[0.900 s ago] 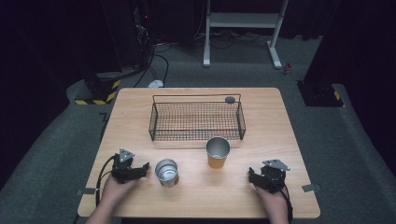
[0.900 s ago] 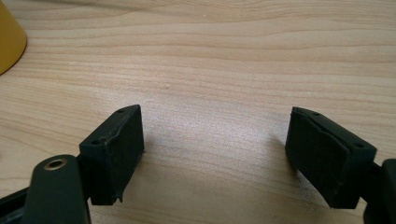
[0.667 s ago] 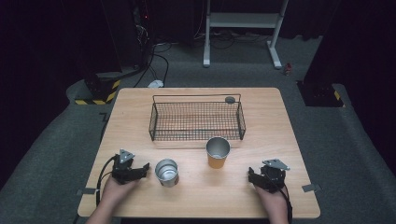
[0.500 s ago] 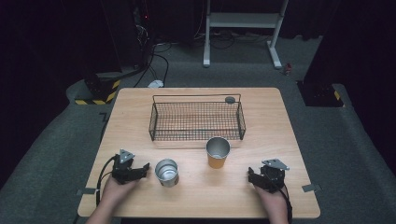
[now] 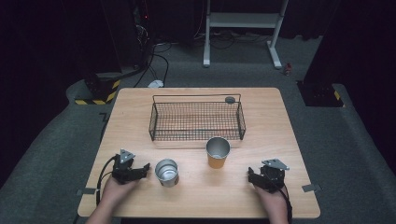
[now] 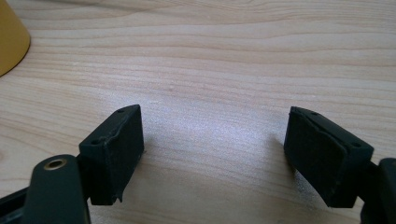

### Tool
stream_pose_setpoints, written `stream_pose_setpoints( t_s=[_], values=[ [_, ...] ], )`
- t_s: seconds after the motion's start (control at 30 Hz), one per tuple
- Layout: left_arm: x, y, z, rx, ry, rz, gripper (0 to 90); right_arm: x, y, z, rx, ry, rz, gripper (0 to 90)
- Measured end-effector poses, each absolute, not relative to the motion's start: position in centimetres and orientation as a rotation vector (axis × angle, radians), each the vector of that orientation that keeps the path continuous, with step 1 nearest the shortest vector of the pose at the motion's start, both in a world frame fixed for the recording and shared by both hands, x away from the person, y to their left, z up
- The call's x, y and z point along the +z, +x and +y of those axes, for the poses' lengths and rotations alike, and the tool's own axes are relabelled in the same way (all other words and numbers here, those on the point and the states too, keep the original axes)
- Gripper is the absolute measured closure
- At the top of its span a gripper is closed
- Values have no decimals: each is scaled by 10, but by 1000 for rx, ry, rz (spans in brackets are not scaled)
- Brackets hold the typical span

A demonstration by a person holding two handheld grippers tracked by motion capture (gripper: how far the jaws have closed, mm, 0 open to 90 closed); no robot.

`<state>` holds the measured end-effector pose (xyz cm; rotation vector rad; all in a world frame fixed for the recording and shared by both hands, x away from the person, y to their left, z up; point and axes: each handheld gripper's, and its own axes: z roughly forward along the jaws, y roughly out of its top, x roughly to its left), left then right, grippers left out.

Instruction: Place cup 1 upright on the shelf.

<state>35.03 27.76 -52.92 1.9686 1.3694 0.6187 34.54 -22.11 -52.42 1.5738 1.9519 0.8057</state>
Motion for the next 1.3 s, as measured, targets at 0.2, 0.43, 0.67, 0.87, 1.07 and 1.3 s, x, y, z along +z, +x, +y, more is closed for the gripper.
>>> stream_pose_setpoints(
  t_s=[0.2, 0.43, 0.67, 0.87, 1.07, 1.3],
  values=[
    [-529, 350, 277, 610, 1963, 1375, 169, -524, 345, -221, 818, 1563, 1952, 252],
    [-529, 350, 277, 608, 1964, 1367, 174, -522, 339, -219, 861, 1476, 1944, 329],
    [-529, 350, 276, 607, 1964, 1363, 177, -518, 337, -216, 945, 1420, 1944, 372],
    [-529, 350, 276, 609, 1968, 1357, 180, -510, 331, -209, 993, 1348, 1930, 389],
    [-529, 350, 275, 613, 1964, 1364, 183, -505, 327, -200, 1022, 1285, 1939, 405],
    [-529, 347, 275, 612, 1959, 1370, 185, -495, 327, -187, 1128, 1241, 1958, 395]
  ],
)
